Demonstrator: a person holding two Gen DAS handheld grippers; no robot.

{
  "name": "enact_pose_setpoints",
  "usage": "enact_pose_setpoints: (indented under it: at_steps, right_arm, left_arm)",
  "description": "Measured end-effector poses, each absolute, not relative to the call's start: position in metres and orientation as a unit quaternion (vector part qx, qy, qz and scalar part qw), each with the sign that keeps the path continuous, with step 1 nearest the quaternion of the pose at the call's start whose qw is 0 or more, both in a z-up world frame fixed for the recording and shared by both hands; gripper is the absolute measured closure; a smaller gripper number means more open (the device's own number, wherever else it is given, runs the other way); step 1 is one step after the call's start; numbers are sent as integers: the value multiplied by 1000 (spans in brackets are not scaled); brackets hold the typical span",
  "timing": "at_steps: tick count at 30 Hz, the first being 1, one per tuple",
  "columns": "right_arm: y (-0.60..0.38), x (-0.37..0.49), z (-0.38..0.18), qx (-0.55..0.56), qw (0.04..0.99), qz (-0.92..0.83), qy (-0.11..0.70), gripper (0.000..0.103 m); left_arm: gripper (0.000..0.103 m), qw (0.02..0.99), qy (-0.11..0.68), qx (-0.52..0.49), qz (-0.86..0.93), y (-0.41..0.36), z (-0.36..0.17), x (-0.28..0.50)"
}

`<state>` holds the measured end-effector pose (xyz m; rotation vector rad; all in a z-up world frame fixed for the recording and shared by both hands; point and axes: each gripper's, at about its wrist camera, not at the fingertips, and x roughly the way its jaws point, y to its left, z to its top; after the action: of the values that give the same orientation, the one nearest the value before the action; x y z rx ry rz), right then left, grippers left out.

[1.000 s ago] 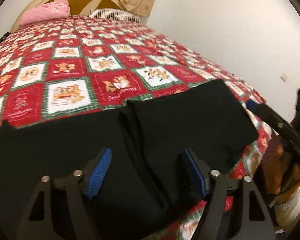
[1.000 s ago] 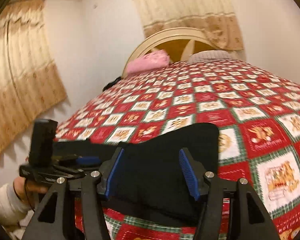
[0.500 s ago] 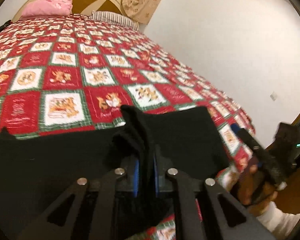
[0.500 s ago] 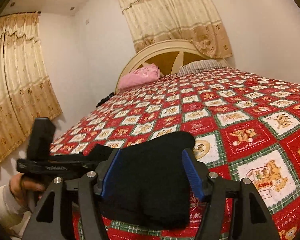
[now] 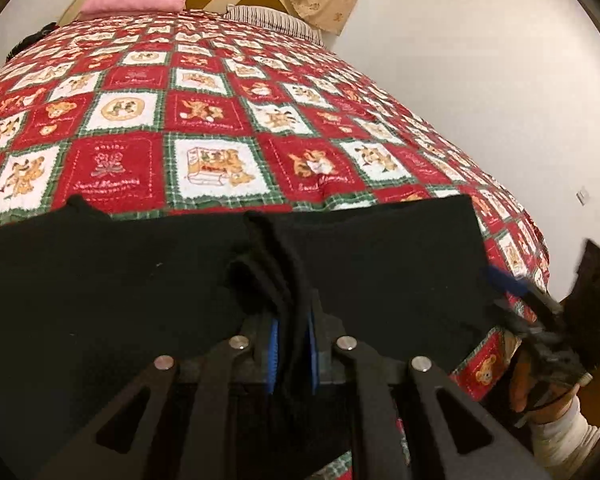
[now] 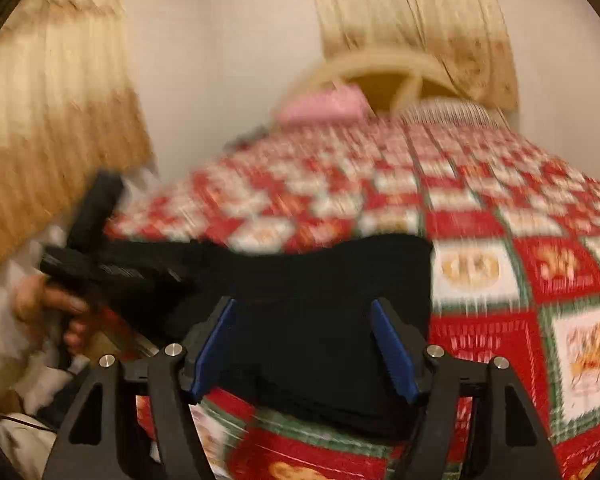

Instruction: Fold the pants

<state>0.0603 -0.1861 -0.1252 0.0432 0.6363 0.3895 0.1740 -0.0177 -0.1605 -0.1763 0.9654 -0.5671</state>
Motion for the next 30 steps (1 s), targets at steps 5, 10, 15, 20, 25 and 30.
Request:
enact_pose_setpoints:
  at_steps: [5,10,15,20,25,30]
  right_arm:
    - [-190,68,-134,19,919,188,347,33]
    - [-186,74,-106,3,927,208,312,32]
    - [-182,123,-117,-10,916,177,360,32]
    - [-196,131,-127,11,907,174,382,32]
    - [-208,93,-109,18,919,163,359,32]
    - [-207,65,-119,15,905,177,388,32]
  left_arm:
    - [76,850,448,-78,-266,-15,-158,169]
    - [34,876,417,-52,-236,-8,-145,159]
    - [28,880,415,-50,-224,-3,-145,157]
    - [28,878,419,-14,-232,-17,-151,149]
    - [26,882,412,42,-225,-31,-157,141]
    - [23,882,413,40,-222,-31,-158,140]
